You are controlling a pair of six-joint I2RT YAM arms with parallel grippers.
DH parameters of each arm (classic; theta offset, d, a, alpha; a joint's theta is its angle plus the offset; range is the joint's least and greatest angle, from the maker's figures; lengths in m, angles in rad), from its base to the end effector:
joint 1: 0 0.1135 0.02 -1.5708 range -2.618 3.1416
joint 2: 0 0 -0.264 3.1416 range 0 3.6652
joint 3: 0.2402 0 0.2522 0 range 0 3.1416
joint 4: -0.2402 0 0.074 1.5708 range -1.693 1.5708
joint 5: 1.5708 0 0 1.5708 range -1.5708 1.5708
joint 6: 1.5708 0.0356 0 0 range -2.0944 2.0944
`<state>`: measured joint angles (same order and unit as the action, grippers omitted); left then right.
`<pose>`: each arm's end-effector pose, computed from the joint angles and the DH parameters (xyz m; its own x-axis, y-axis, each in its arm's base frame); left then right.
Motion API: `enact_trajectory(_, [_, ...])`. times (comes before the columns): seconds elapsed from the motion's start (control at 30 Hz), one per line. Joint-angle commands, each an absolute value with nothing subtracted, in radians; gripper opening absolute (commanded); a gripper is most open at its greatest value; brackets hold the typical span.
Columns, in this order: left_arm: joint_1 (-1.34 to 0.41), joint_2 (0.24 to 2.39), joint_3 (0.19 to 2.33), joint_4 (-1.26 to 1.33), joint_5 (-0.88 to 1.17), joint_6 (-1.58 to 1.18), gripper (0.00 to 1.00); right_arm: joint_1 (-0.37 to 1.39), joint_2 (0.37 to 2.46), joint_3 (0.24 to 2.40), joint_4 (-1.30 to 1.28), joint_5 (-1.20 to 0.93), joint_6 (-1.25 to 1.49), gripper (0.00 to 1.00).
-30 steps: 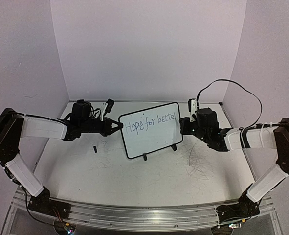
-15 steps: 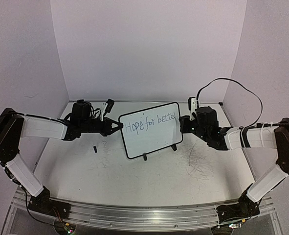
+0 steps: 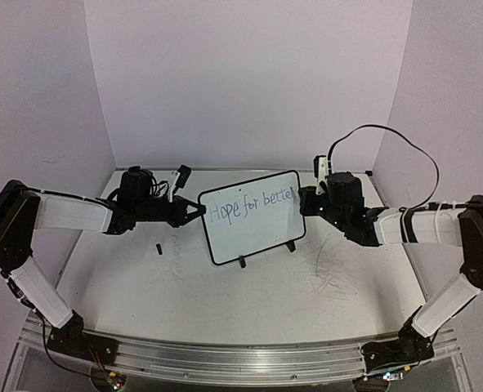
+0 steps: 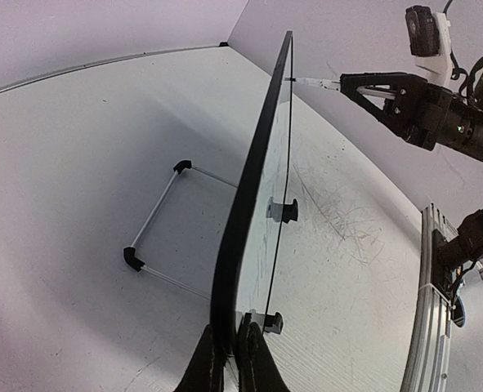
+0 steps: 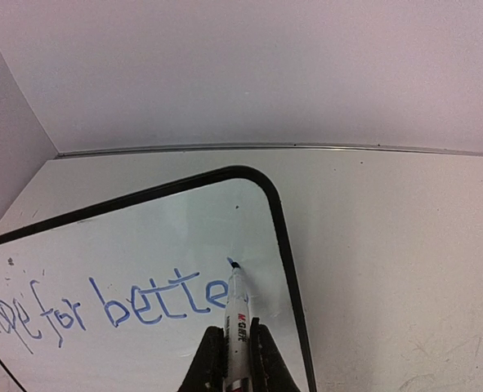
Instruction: Write a sentence on the whiteboard
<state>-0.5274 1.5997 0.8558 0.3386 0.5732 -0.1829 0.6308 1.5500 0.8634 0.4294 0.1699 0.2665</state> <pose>0.2875 -0.1898 0.2147 -0.4903 0.1087 -0.8648 0.7773 0.5033 -0.3774 0.2842 0.2001 0.2408 -0.3165 0.0903 -0.9443 -0.3793 0.9004 0.2132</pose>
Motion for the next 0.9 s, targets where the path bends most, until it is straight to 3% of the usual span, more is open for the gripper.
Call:
enact_trajectory(0.0, [-0.524,1.599,0.868,0.282,0.523,-0.12,0.0,0.627,1.568,0.895,0.445,0.192,0.264,0.0])
enact_trajectory(0.63, [-0.523,1.601,0.868,0.282,0.509,-0.126,0.0,0.606,1.529,0.9,0.447,0.251,0.248,0.0])
enact_trajectory(0.87, [-0.523,1.594,0.864,0.282,0.497,-0.128,0.0,0.607,1.316,0.772,0.397,0.035,0.227,0.0])
